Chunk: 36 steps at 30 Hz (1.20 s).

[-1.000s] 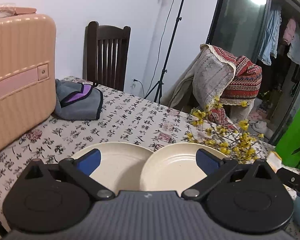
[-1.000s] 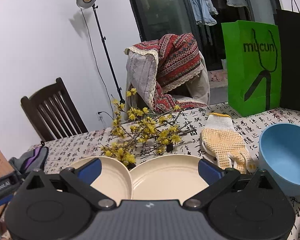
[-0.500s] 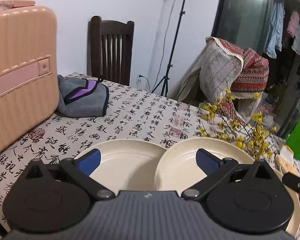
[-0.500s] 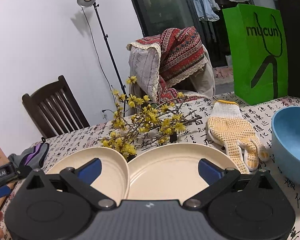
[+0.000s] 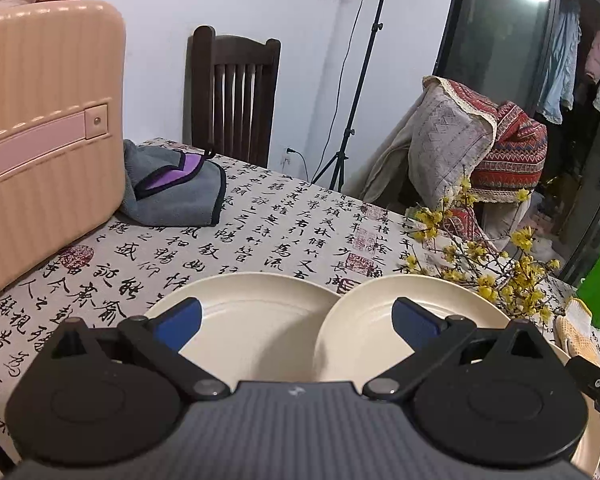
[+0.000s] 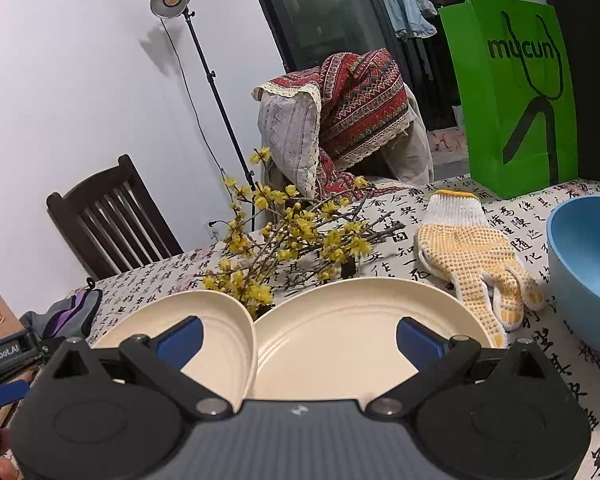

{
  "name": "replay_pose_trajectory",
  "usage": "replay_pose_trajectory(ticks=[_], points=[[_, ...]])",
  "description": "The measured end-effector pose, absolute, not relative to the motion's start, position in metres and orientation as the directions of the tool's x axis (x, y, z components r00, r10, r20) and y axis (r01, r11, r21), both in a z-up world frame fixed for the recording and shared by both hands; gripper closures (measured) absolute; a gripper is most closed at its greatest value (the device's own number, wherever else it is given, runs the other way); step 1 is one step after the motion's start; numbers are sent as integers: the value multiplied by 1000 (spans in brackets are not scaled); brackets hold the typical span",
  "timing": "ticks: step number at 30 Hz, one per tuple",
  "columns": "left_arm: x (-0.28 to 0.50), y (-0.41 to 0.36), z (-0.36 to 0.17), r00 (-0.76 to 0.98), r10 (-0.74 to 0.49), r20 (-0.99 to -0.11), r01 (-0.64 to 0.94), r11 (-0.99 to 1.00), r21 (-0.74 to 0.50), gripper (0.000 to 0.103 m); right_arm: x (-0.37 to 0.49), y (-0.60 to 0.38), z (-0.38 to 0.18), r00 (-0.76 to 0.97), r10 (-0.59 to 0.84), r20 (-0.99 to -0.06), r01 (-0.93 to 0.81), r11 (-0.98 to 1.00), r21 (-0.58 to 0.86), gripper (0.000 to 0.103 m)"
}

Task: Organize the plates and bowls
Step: 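Lower both open grippers to the rim of the top cream plate, then close both grippers on the rim of the top cream plate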

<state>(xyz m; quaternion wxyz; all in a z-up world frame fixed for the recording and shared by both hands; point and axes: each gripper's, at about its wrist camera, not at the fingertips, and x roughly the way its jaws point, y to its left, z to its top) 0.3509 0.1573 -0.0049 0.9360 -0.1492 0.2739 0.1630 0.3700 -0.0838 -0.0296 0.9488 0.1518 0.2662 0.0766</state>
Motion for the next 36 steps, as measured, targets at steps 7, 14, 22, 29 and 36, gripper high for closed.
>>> replay_pose_trajectory(ticks=[7, 14, 22, 29, 36], points=[[353, 151, -8, 799, 227, -557, -370, 916, -157, 0, 371, -81, -34, 843, 236, -484, -69, 939, 338, 0], [357, 156, -14, 781, 199, -591, -369, 912, -180, 7, 374, -80, -38, 835, 244, -493, -71, 937, 343, 4], [363, 169, -26, 739, 170, -652, -414, 878, -240, 24, 381, -73, -46, 815, 293, -500, -109, 925, 365, 19], [362, 169, -28, 746, 157, -647, -407, 876, -257, 24, 379, -65, -47, 817, 306, -488, -134, 925, 355, 21], [364, 160, -28, 752, 165, -638, -380, 900, -215, 24, 385, -66, -52, 798, 314, -514, -125, 921, 368, 32]])
